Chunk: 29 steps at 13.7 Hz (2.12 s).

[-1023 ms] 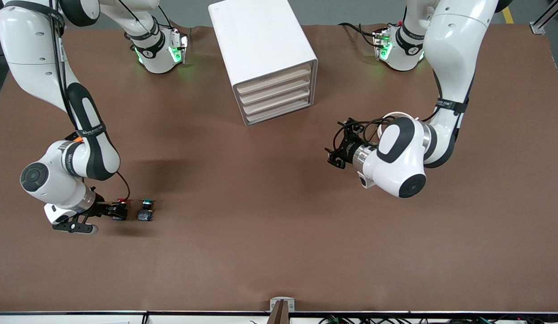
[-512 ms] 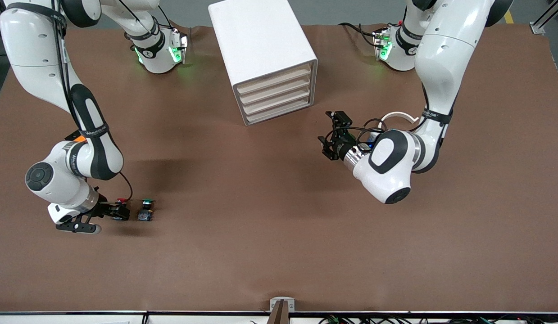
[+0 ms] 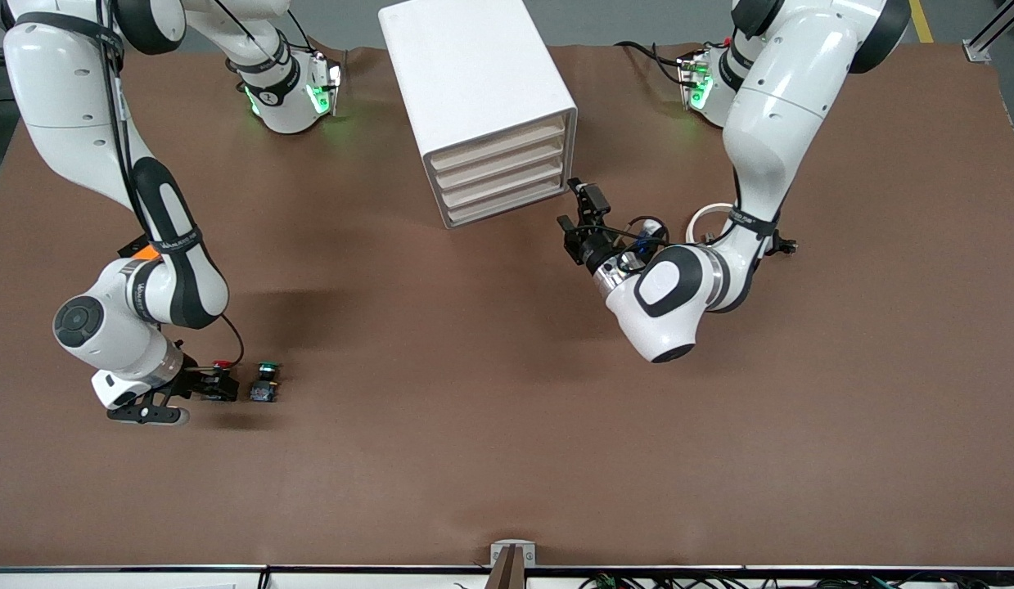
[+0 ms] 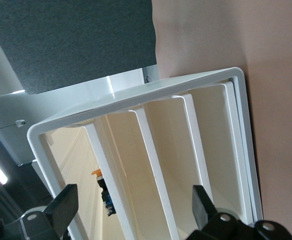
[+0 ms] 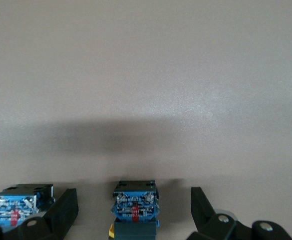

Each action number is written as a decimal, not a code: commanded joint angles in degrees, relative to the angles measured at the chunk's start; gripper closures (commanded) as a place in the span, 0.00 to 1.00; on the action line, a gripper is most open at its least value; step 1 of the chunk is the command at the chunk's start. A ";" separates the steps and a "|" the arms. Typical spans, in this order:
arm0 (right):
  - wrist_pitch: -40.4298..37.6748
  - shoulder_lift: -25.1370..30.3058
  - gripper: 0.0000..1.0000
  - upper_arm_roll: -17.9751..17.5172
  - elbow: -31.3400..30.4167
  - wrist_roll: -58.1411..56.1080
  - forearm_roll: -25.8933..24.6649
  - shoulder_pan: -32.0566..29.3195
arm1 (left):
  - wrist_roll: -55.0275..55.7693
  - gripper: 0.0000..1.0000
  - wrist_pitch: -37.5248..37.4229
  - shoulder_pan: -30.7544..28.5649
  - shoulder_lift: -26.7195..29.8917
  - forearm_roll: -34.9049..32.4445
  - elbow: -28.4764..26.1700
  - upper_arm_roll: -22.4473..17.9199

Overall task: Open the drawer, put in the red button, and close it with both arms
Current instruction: 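Hook the top drawer handle with the left gripper and lift the red button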

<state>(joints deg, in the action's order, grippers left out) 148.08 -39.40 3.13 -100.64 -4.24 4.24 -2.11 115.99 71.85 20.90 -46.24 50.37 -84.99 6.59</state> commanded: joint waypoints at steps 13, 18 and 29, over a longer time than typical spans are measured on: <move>1.95 0.12 1.00 0.13 -2.29 0.46 0.25 0.35 | 2.13 0.39 -3.12 8.89 -4.12 0.87 -3.25 1.59; -5.14 1.95 1.00 0.13 0.08 1.42 0.42 0.97 | 2.40 0.46 -2.41 11.53 -5.35 0.61 -3.17 1.41; -30.99 15.49 1.00 0.13 2.99 31.54 0.42 11.50 | 2.31 1.00 -1.36 12.68 -5.35 -0.18 -2.46 1.15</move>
<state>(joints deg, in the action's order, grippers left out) 120.12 -26.75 2.86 -96.67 21.43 4.28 6.94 118.50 69.39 33.61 -51.55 50.87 -88.12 8.20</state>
